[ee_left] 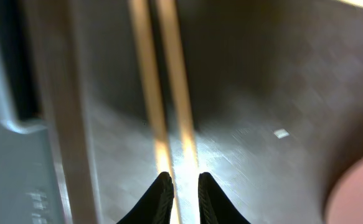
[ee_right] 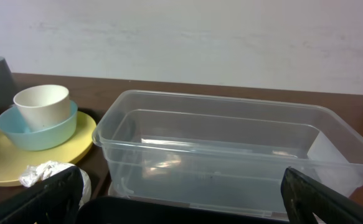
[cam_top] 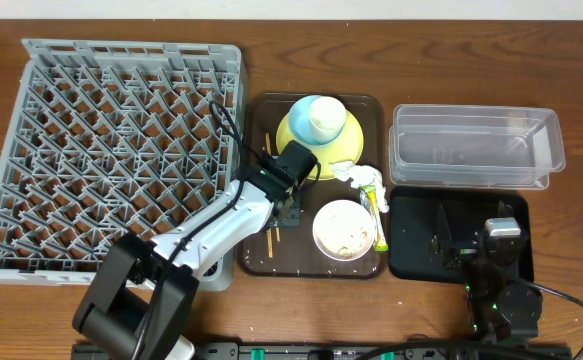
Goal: Sort waste into correct bins and load items into the dishwasher
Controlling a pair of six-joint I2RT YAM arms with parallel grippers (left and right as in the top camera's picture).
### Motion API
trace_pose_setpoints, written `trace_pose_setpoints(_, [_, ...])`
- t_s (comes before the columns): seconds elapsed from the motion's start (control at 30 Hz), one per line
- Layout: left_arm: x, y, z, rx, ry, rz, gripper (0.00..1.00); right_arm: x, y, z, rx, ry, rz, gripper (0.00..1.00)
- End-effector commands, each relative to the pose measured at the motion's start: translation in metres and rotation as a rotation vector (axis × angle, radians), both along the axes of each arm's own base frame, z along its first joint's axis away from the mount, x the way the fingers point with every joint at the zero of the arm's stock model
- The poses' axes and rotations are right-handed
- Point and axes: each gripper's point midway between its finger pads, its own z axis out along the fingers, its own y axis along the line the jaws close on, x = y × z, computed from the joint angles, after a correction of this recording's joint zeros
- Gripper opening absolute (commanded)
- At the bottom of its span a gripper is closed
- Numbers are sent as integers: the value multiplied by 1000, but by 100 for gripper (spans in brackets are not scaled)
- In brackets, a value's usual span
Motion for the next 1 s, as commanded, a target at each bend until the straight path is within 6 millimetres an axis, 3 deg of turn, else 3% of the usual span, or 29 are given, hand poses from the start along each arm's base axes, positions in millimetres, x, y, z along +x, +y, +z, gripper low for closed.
trace_pose_setpoints(0.0, [14,21,9,109,-94,16,17,0,-3,0,15,1,-9,99])
trace_pose_setpoints(0.27, [23,26,6,146,-135,30,17,0,-3,0,15,1,-9,99])
trace_pose_setpoints(0.7, [23,27,-28,187,-89,27,17,0,-3,0,15,1,-9,99])
trace_pose_setpoints(0.77, [22,28,-33,192,-77,46,24,0,-3,0,15,1,-9,99])
trace_pose_setpoints(0.97, [18,30,-43,210,-50,46,24,0,-3,0,15,1,-9,99])
